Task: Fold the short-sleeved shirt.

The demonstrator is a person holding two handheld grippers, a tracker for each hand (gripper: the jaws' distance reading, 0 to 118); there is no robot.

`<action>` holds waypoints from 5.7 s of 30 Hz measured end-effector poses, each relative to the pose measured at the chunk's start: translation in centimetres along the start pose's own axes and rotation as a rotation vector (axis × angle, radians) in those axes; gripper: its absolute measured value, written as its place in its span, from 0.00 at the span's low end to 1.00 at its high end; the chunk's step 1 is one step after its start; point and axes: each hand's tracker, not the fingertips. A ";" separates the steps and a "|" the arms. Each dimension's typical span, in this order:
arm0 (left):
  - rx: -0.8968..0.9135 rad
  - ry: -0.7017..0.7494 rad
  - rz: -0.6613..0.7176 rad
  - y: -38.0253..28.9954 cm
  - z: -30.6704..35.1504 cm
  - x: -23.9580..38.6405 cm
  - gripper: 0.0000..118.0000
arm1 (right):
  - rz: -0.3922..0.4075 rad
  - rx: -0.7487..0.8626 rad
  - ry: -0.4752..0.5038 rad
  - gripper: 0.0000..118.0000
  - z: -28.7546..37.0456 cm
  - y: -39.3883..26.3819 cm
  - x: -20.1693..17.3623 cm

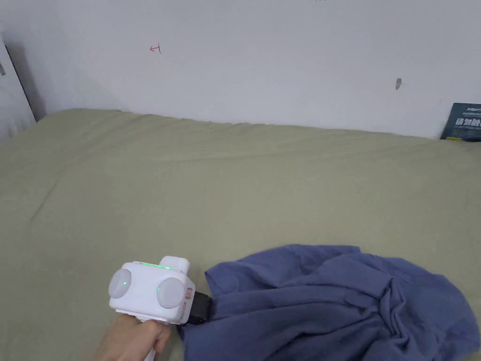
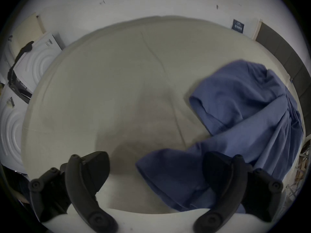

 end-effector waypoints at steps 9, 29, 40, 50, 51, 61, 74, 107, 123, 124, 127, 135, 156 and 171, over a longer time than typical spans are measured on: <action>0.041 -0.014 -0.037 -1.2 1.7 0.9 0.00 | 0.022 -0.008 -0.031 0.00 -0.8 2.9 1.8; 0.036 -0.071 -0.045 -0.9 3.0 1.0 0.00 | 0.031 -0.396 -0.017 1.00 -29.2 14.6 12.7; 0.010 -0.061 -0.062 -0.1 2.5 0.7 0.00 | 0.262 -0.484 -0.045 0.02 -28.5 13.7 8.6; 0.211 0.014 0.017 2.4 13.6 -4.0 0.00 | 0.148 -0.201 0.002 0.02 -11.1 21.7 11.3; 0.247 0.035 0.027 2.9 15.4 -4.6 0.00 | 0.131 -0.167 0.018 0.02 -8.8 22.5 11.4; 0.495 0.168 0.065 6.3 32.4 -8.5 0.00 | 0.048 0.051 0.036 0.02 5.1 28.8 14.0; 0.682 0.203 0.143 9.4 39.8 -9.4 0.00 | 0.039 0.224 0.028 0.02 10.8 34.8 12.7; 0.821 0.395 0.176 29.8 27.0 -4.3 0.00 | 0.122 0.366 -0.151 0.02 -12.7 46.2 8.9; 0.494 0.265 0.142 16.5 10.4 -5.1 0.00 | 0.126 0.086 -0.106 0.02 -19.4 27.4 11.6; 0.471 0.245 0.148 14.5 10.1 -5.5 0.00 | 0.126 0.035 -0.098 0.02 -18.9 25.5 12.0; 0.410 0.209 0.151 8.9 9.5 -5.8 0.00 | 0.084 -0.017 -0.084 0.02 -16.5 19.7 13.0; 0.321 0.166 0.093 -4.5 11.4 -6.9 0.00 | 0.045 -0.131 -0.087 0.02 -8.2 6.6 14.5; 0.244 0.075 0.113 -14.7 11.5 -9.7 0.96 | -0.085 -0.188 -0.105 1.00 -2.2 -1.8 16.4; 0.613 -0.039 0.104 -17.4 22.7 -4.9 0.00 | 0.035 0.318 -0.046 0.00 9.2 2.8 2.8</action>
